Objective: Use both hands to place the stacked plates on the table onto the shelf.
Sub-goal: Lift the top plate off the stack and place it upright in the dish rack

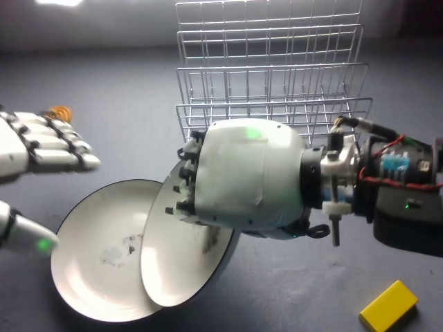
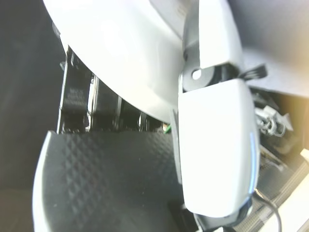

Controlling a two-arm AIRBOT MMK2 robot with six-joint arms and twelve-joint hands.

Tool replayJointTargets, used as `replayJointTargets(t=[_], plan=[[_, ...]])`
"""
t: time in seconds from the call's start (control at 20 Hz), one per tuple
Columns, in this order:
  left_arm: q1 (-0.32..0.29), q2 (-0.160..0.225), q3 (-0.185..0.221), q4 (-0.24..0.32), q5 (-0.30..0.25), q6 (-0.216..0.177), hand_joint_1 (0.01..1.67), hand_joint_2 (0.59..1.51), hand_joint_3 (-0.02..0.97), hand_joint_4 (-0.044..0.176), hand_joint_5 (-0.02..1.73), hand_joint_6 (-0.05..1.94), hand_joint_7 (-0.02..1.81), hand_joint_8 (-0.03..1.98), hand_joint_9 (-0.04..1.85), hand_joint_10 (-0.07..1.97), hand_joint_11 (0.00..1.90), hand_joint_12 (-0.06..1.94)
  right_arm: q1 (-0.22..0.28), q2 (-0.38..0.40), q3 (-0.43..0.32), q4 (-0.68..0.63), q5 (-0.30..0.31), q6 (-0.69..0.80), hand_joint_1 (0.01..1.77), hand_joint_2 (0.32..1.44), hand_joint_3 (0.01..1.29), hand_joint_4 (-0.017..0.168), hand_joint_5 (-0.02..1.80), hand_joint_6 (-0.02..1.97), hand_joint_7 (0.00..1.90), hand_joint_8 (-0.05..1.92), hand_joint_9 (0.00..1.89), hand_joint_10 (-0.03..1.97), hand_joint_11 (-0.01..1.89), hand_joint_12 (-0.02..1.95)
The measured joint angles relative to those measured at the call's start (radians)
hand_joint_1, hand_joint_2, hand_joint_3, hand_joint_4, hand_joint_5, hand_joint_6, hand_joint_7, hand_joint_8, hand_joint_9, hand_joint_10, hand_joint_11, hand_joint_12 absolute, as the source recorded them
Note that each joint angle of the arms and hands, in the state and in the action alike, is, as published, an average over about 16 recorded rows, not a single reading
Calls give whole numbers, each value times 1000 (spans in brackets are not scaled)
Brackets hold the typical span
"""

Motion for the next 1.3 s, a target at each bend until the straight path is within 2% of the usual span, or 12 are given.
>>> replayJointTargets(t=[0.2, 0.35, 0.65, 0.8, 0.9, 1.0, 1.3], plan=[[-18, 11, 46, -8, 24, 0, 23, 1069, 4, 2, 76, 20, 63, 12, 48, 12, 27, 43, 42, 50, -45, 48, -17, 1, 1266, 970, 11, 2, 856, 959, 988, 831, 1028, 871, 826, 1115], [-21, 20, 76, -8, 27, 0, 22, 1074, 5, 3, 65, 20, 56, 12, 44, 11, 25, 34, 80, 93, -81, 86, -30, 2, 1271, 985, 10, 2, 860, 1014, 989, 888, 1024, 887, 833, 1121], [-8, 33, 109, -5, -31, 2, 22, 1091, 5, 3, 55, 20, 47, 12, 44, 11, 29, 23, 159, 186, -139, 152, -45, 10, 1278, 1015, 10, 2, 843, 1110, 977, 996, 1009, 965, 848, 1153], [10, 35, 122, -3, -96, 18, 22, 1100, 5, 3, 55, 20, 47, 12, 48, 11, 30, 42, 196, 226, -157, 195, -50, 15, 1271, 1025, 11, 2, 827, 1142, 972, 1016, 1014, 891, 855, 1149], [27, 33, 130, 0, -157, 39, 22, 1105, 5, 3, 63, 20, 55, 12, 57, 11, 30, 79, 219, 248, -165, 232, -50, 17, 1273, 1025, 11, 1, 822, 1150, 966, 1022, 1001, 942, 859, 1152], [45, 27, 139, 4, -228, 64, 22, 1108, 6, 3, 69, 19, 59, 12, 64, 11, 30, 105, 240, 267, -169, 272, -49, 20, 1276, 1025, 11, 1, 818, 1156, 959, 1032, 992, 968, 865, 1159], [93, -1, 160, 14, -460, 150, 22, 1114, 5, 3, 72, 20, 63, 11, 66, 11, 23, 156, 287, 300, -152, 408, -44, 51, 1266, 1025, 12, 0, 809, 1189, 969, 1055, 1024, 749, 864, 1151]])
